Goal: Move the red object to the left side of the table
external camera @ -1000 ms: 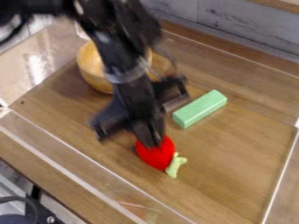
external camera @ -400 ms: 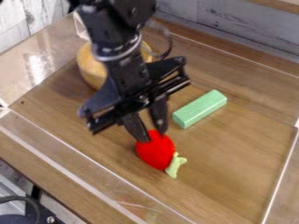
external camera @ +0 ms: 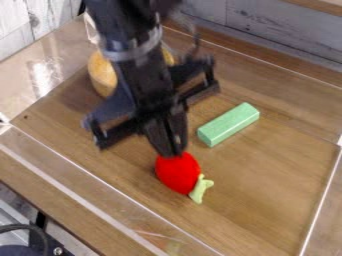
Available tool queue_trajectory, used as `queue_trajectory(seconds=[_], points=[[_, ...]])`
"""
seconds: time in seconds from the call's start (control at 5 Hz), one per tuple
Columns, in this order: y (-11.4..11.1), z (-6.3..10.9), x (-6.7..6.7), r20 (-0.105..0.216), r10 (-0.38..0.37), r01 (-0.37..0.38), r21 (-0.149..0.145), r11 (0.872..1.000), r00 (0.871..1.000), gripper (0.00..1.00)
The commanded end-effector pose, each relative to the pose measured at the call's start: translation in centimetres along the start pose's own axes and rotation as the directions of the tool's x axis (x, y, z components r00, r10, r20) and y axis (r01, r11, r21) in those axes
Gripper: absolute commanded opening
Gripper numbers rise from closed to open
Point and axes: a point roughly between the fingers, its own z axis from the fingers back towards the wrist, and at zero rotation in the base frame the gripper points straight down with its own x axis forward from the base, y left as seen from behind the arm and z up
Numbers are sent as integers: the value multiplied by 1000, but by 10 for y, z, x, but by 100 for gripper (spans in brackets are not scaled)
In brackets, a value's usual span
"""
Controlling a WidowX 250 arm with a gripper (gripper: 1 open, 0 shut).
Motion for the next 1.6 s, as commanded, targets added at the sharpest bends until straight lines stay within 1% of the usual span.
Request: queue_trajectory(seconds=[0.0,0.2,0.4,0.6,0.8,1.0,1.2,1.4], points=[[-5,17,12,20,26,-25,-39,999,999,0],[-4,16,13,14,5,-4,-40,999,1000,0],[-4,9,8,1,-6,6,-30,1000,1000,100],[-6,3,-4,3,49,-49,-23,999,999,100],[-6,-5,-8,16,82,-82,-20,996,996,100],[0,-21,-3,39,139,-138,-11,990,990,100],[5,-20,7,68,178,-177,-18,984,982,0],[9,-17,14,84,208,-206,-26,978,975,0]])
